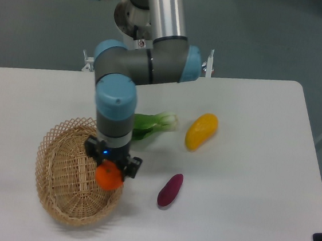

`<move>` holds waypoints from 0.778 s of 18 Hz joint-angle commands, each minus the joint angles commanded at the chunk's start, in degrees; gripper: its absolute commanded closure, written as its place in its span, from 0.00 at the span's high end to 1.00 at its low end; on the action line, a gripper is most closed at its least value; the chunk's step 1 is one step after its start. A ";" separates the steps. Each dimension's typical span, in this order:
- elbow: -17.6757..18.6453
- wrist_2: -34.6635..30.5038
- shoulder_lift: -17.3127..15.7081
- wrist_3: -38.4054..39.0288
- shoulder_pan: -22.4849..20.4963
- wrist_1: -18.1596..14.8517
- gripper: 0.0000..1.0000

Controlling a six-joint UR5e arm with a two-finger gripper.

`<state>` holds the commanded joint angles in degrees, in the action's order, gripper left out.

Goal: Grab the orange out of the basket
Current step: 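Carry the orange away from the basket toward the yellow mango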

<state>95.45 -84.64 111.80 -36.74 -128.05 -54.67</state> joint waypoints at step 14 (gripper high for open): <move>0.62 -2.20 -1.14 -16.34 -12.83 -0.09 0.28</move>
<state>96.07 -86.84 110.65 -53.08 -140.88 -54.76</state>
